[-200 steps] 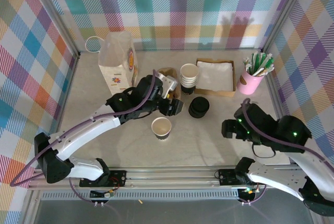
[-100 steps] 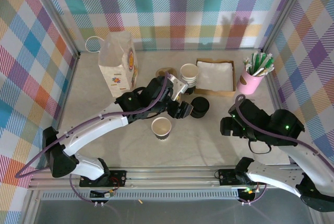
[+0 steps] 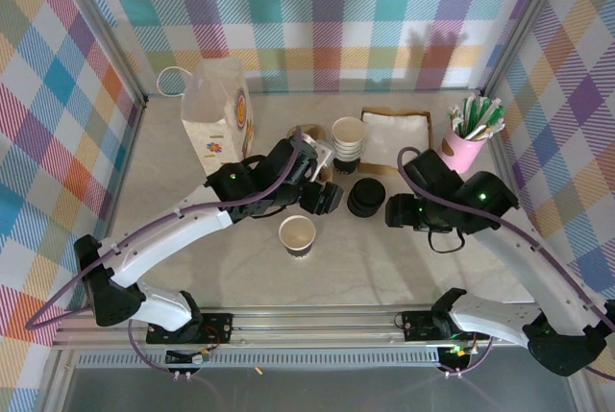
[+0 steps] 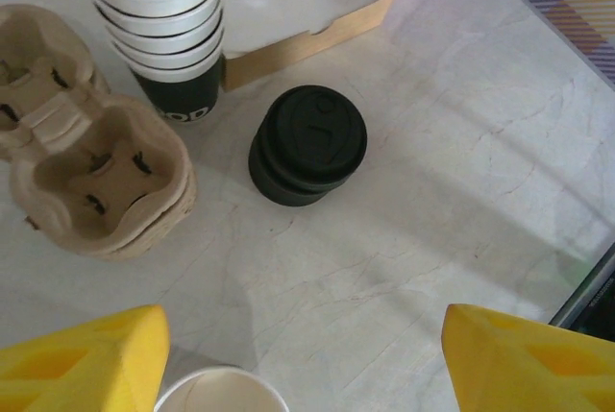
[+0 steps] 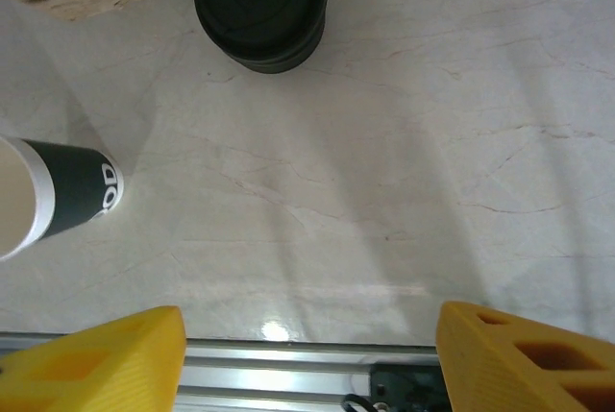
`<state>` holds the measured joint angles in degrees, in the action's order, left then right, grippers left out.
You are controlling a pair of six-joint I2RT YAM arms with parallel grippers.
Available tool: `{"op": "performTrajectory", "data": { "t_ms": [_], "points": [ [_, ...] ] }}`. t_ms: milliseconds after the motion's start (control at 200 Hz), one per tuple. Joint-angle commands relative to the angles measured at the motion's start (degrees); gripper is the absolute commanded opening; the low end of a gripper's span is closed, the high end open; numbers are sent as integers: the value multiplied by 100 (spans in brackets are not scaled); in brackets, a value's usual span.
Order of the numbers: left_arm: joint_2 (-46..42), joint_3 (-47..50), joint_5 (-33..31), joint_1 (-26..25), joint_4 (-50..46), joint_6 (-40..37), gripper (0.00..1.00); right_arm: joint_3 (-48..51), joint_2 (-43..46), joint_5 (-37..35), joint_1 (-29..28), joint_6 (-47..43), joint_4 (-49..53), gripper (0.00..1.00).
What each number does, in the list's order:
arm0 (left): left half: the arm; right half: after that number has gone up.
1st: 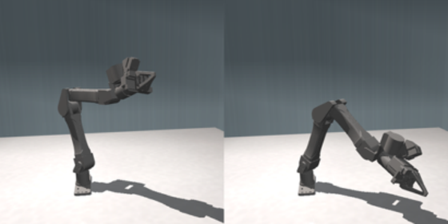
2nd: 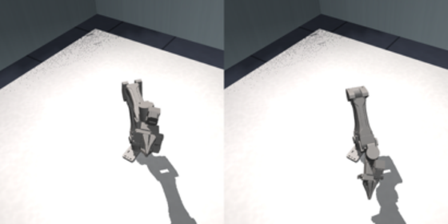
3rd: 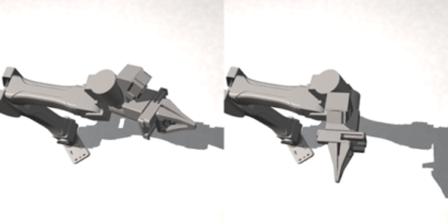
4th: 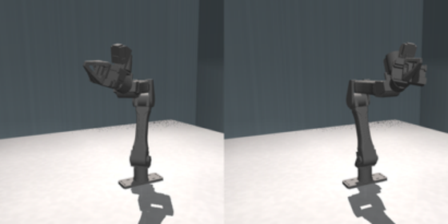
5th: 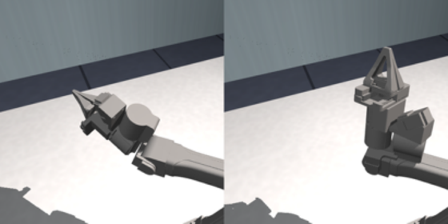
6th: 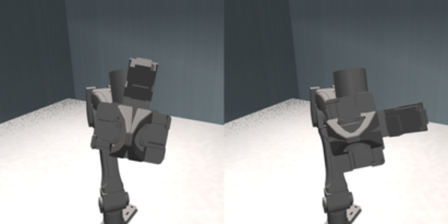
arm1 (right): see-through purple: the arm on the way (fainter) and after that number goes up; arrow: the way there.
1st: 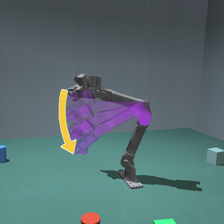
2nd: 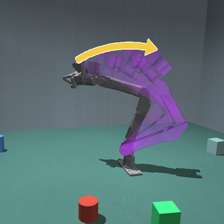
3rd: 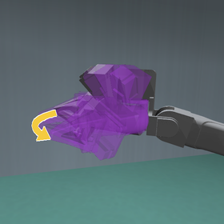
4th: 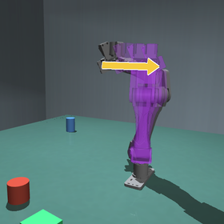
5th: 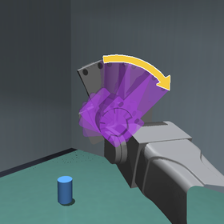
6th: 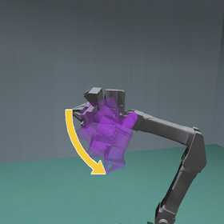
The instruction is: Pack the takeout coffee
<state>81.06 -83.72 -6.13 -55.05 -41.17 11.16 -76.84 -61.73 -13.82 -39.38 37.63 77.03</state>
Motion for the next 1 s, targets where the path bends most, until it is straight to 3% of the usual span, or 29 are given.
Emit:
{"op": "performTrajectory", "data": {
  "t_ms": [0,165,440,540,800,995],
  "points": [
    [-54,-146,-299,-50,-604,233,74,64,-298,246,127,-380,-444,76],
    [-385,43,-567,-50,-514,153,76,8,-655,337,408,-518,-708,79],
    [-821,404,-971,-50,-322,110,75,94,-985,1058,928,-1081,-1299,73],
    [-1013,567,-842,-50,-274,56,78,107,-1078,1128,1006,-1315,-1412,73],
    [-1918,1534,-894,-48,689,-112,82,103,-1234,1422,1072,-2466,-1703,80],
    [-2054,1588,-1162,-50,547,-379,83,157,-1164,1570,1107,-3249,-1976,84]
  ]
}}
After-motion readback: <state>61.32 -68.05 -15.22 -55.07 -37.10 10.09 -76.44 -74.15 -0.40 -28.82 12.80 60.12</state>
